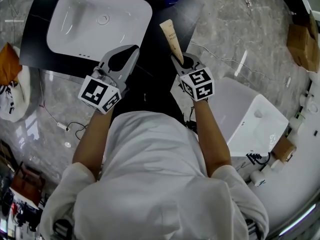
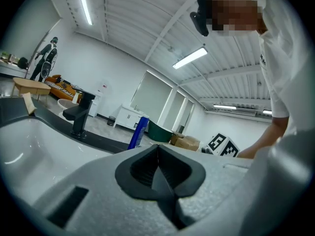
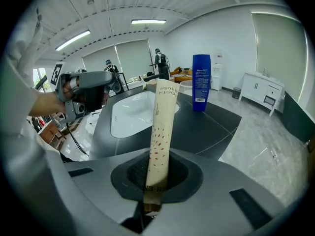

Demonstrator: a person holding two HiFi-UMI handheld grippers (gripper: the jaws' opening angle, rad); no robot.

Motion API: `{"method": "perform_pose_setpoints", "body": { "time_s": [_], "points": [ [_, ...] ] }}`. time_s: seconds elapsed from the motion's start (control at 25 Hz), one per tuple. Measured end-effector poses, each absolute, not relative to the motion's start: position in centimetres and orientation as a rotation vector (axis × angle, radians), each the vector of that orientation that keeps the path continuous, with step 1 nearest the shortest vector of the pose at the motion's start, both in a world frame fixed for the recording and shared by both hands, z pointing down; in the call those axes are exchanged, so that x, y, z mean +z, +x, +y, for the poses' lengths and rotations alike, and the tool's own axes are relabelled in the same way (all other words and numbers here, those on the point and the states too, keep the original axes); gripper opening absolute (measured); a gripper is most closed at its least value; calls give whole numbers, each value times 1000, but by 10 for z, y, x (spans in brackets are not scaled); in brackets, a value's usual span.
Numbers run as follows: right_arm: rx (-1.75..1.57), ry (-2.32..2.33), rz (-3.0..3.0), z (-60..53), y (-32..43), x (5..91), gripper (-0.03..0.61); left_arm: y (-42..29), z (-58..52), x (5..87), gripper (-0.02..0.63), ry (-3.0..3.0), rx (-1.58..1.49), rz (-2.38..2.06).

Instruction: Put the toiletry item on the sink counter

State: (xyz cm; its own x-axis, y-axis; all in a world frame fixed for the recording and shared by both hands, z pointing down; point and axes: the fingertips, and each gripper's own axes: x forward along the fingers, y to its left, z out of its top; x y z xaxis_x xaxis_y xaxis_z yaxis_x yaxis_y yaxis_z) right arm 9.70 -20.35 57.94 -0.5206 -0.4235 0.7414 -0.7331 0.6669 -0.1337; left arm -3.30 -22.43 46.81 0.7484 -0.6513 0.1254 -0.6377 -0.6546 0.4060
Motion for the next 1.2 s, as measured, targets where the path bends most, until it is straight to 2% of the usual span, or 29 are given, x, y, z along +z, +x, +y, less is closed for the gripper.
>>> {"method": "perform_pose_setpoints", "body": {
  "time_s": [1.2],
  "points": [
    [620, 776, -2030, -179, 78, 618, 18, -40, -208, 494, 15, 2463, -54, -948]
  ]
}}
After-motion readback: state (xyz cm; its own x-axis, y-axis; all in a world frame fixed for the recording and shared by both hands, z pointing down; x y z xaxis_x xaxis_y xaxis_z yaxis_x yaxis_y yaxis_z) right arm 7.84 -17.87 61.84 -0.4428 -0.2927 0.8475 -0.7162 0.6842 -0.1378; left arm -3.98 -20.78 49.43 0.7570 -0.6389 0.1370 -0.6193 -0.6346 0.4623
